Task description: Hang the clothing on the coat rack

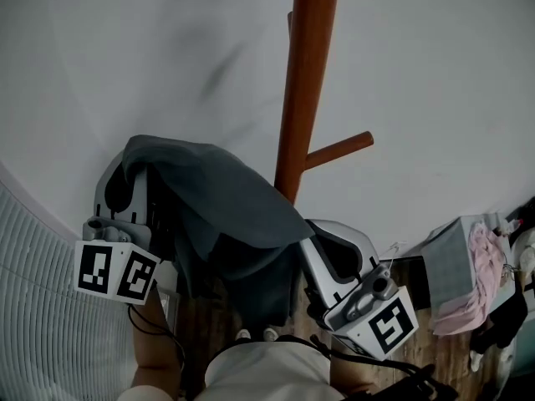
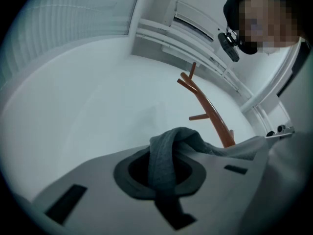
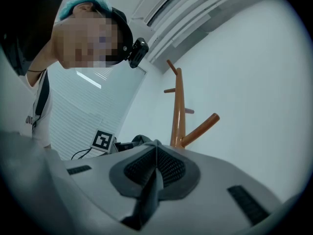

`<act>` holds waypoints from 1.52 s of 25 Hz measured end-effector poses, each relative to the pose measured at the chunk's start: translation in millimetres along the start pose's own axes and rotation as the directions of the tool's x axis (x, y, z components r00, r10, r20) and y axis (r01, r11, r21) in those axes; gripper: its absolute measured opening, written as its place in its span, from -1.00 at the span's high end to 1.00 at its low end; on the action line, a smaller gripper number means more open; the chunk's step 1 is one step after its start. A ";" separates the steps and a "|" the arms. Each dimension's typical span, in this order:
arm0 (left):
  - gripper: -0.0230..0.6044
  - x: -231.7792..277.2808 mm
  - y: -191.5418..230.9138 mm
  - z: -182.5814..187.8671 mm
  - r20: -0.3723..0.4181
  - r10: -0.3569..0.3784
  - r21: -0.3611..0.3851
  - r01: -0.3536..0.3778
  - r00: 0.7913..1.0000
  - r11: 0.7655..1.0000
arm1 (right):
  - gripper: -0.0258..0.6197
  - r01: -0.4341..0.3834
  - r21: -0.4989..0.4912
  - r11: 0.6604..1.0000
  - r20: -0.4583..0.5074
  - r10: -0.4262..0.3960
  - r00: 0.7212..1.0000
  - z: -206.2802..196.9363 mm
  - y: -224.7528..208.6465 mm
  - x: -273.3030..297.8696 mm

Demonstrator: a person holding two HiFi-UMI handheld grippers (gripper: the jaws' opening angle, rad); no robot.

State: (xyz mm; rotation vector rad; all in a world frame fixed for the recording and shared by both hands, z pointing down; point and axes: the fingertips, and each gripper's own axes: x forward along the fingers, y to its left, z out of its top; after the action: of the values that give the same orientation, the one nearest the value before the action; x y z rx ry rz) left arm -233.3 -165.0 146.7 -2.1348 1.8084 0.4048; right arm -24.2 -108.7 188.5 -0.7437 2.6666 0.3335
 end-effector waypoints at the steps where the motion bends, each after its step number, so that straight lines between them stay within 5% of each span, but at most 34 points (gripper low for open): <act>1: 0.82 4.4 -0.6 -1.2 -0.005 -0.015 0.002 0.015 1.000 1.000 | 0.85 0.014 -0.002 1.000 -0.001 -0.014 1.000 0.4 -0.2 0.1; 18: 0.82 56.1 -17.7 -56.0 -0.123 -0.172 0.012 0.175 0.977 0.984 | 0.85 0.137 -0.027 0.990 -0.074 -0.139 0.987 -20.1 -5.7 -12.0; 38: 0.82 68.0 -33.3 -117.3 -0.259 -0.232 -0.014 0.237 0.937 0.971 | 0.85 0.203 0.008 0.979 -0.147 -0.200 0.969 -46.3 -13.2 -18.8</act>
State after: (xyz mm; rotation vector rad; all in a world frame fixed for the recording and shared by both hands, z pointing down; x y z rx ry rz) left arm -187.9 -269.4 227.6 -2.4499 1.6443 0.0518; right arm -14.5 -125.7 236.3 -1.0589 2.6919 0.2015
